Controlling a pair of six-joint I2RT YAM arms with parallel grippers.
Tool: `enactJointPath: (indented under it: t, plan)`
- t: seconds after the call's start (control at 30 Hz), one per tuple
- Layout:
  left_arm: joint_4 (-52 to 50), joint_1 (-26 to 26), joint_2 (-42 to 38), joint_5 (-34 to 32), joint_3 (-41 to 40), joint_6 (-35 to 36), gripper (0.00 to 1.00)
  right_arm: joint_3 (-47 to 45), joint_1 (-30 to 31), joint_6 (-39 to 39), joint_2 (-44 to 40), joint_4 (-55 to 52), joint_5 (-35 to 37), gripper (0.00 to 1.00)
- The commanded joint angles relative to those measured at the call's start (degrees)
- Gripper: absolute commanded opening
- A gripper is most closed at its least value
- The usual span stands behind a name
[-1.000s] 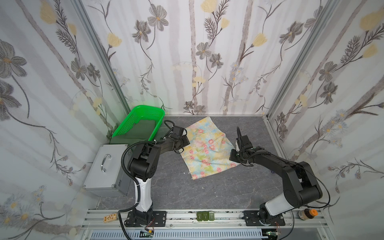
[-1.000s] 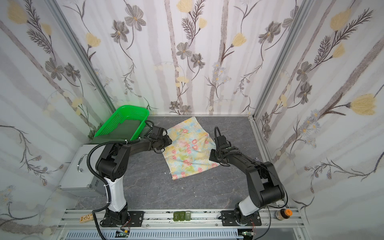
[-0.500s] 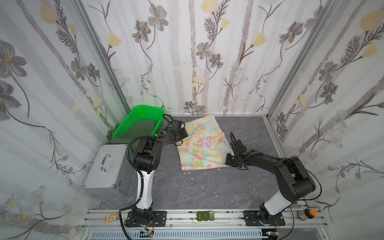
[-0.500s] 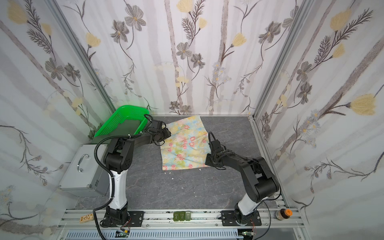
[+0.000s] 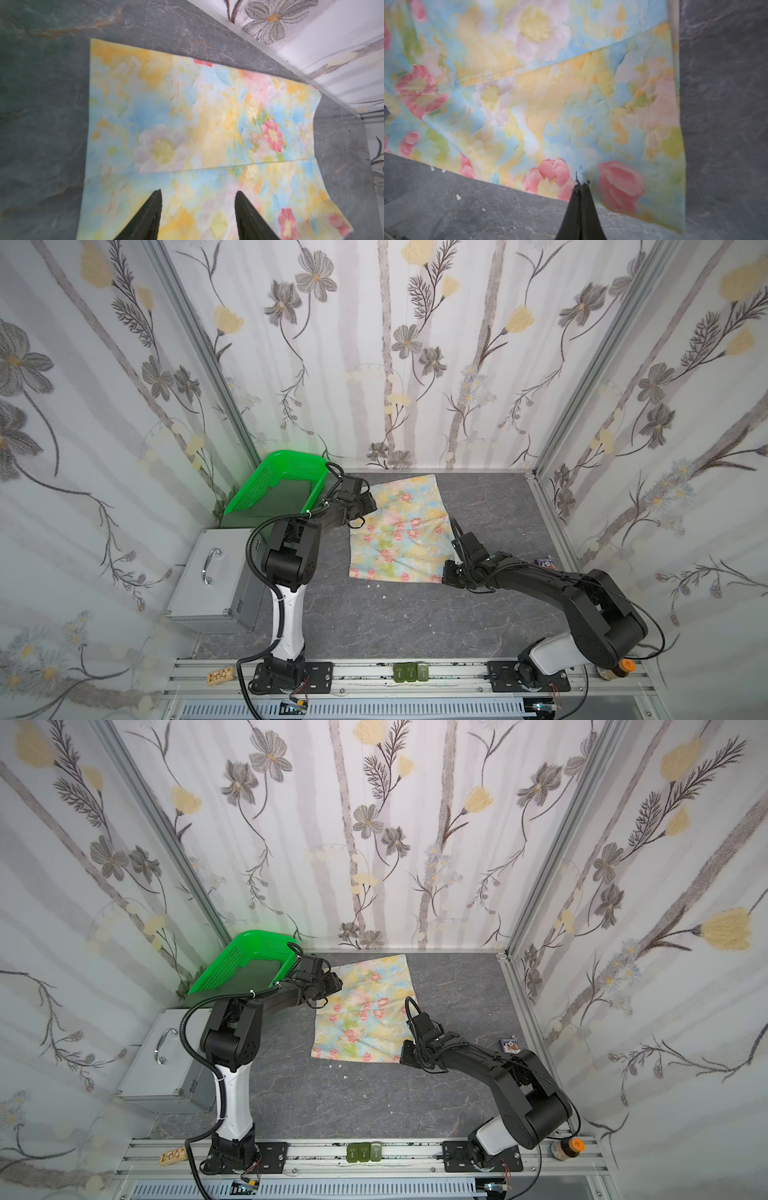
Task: Fold and stack skirts
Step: Rotate the skirt at the center of the table, then smooth out the skirt at the center of the table.
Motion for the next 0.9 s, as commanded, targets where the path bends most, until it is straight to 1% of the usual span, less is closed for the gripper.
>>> enactJointPath:
  t: [0.0,0.03,0.1,0.13,0.2,0.23,0.27,0.3,0.43,0.53,0.67,0.8,0.87]
  plan:
    - [0.4,0.0,-8.1,0.6,-7.3,-0.8,0.62,1.2,-0.3,-1.1,-1.9,0.8,0.3,0.0]
    - [0.4,0.0,-11.7,1.2,-11.2,-1.7,0.63,3.0,-0.6,-1.7,-2.1,1.0,0.0,0.0]
    - [0.2,0.0,-17.5,2.7,-17.9,-3.6,0.65,3.9,-1.1,-3.0,-2.2,1.1,-0.4,0.02]
    - [0.1,-0.3,-20.4,3.1,-21.6,-4.7,0.67,4.1,-1.5,-3.5,-2.2,1.4,-0.5,0.06]
    - [-0.6,-0.9,-25.0,3.9,-28.0,-6.5,0.69,3.8,-2.6,-4.0,-2.1,2.2,-1.0,0.18]
    - [-1.1,-1.4,-27.5,4.1,-31.1,-7.1,0.69,3.6,-3.2,-4.2,-4.0,2.7,-1.3,0.27]
    - [-1.9,-1.8,-29.8,3.7,-33.9,-7.6,0.69,3.3,-4.0,-4.5,-4.5,3.1,-1.6,0.31]
    - [-2.6,-2.1,-31.7,3.4,-36.2,-7.9,0.69,3.1,-4.5,-4.7,-4.9,3.3,-1.7,0.33]
    - [-4.6,-2.6,-37.6,2.1,-43.5,-8.5,0.64,2.3,-7.1,-6.1,-6.3,3.4,-2.1,0.34]
    - [-5.1,-3.1,-38.3,2.3,-45.9,-8.8,0.57,2.0,-8.6,-6.6,-6.9,3.4,-2.5,0.33]
    - [-5.1,-4.1,-37.9,1.6,-47.0,-8.9,0.52,2.0,-9.2,-6.6,-7.4,3.6,-3.2,0.34]
    - [-5.1,-5.1,-37.2,1.6,-47.2,-8.5,0.41,2.0,-9.2,-6.4,-7.4,3.8,-3.2,0.33]
    - [-5.2,-5.2,-37.5,1.7,-47.9,-8.6,0.33,2.0,-9.2,-6.3,-7.3,3.8,-3.3,0.32]
